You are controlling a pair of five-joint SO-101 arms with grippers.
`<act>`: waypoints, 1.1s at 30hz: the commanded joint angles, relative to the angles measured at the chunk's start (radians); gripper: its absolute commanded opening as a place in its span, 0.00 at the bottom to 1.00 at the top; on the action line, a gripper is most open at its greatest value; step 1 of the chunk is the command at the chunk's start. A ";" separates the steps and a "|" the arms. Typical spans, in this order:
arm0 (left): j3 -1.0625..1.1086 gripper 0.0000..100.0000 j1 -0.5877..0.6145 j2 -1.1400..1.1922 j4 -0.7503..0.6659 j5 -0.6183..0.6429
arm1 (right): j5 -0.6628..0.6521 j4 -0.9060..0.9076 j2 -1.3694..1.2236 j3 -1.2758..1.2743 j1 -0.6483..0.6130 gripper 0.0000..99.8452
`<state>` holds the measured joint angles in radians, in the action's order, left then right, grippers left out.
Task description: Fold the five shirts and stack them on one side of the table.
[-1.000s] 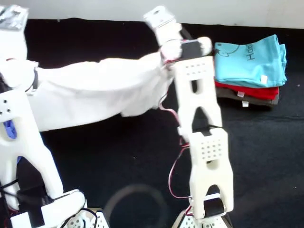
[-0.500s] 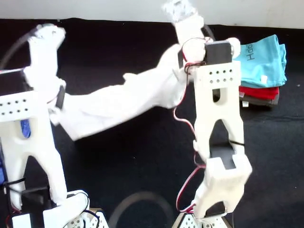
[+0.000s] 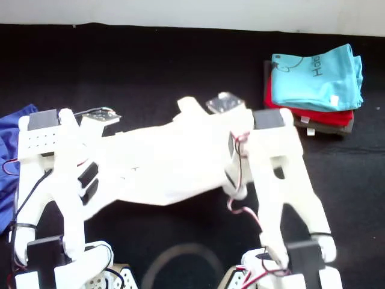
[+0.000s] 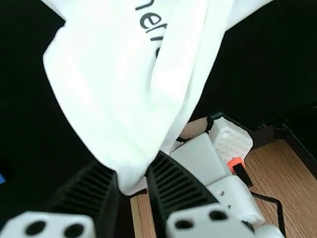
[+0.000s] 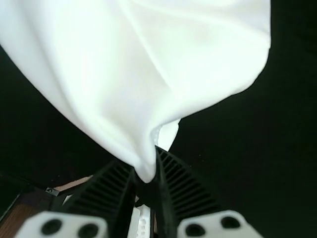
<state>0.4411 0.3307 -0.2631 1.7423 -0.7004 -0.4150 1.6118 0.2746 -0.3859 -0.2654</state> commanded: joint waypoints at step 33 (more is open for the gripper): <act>-0.858 0.21 0.038 0.880 -0.301 0.296 | 0.091 -0.208 -0.113 0.332 0.042 0.29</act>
<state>-0.3414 0.3598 0.5900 1.4415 -0.4089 -0.3291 1.4154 0.1703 -0.0974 -0.2348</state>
